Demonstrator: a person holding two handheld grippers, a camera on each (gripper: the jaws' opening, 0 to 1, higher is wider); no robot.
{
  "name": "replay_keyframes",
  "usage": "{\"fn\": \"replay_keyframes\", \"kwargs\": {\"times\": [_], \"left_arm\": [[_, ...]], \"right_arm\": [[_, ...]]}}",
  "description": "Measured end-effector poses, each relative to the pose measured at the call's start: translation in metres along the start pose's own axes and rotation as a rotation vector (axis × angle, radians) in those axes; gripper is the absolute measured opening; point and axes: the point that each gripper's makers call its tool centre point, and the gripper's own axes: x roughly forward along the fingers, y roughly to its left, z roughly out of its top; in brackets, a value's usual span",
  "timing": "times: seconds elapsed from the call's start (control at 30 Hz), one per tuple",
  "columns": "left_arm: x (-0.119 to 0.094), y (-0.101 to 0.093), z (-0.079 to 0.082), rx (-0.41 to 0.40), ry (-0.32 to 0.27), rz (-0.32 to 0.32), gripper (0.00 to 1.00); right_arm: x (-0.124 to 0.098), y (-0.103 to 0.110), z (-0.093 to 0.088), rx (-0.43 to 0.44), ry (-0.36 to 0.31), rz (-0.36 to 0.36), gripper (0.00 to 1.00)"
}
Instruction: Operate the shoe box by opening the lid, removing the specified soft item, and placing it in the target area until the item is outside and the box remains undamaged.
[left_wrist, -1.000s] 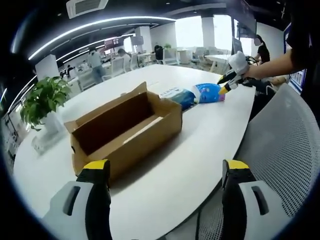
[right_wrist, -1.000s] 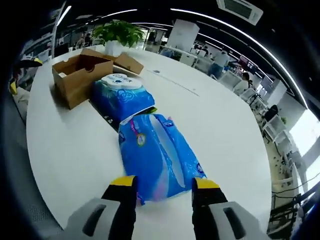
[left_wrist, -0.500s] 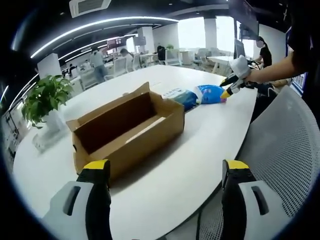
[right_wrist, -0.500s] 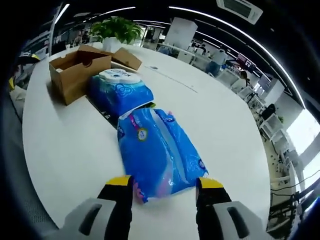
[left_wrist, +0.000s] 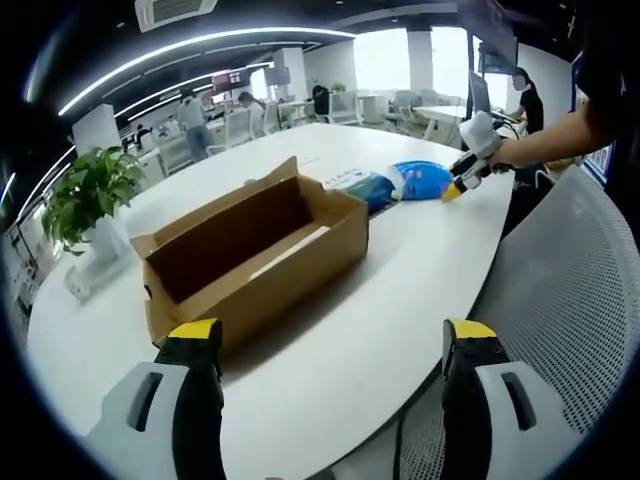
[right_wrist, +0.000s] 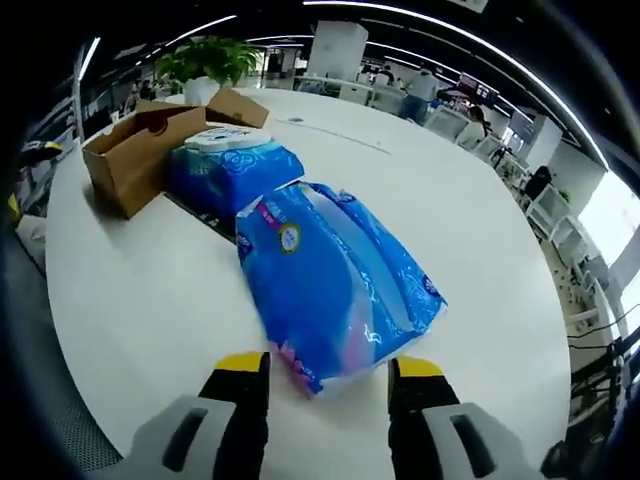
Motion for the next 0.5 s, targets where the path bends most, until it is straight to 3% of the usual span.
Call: {"fn": "replay_keyframes", "kwargs": {"times": [0.5], "left_arm": [[-0.001, 0.004, -0.001, -0.016, -0.004, 0.014, 0.9]], "right_arm": [[0.018, -0.023, 0.028, -0.062, 0.001, -0.015, 0.43]]}}
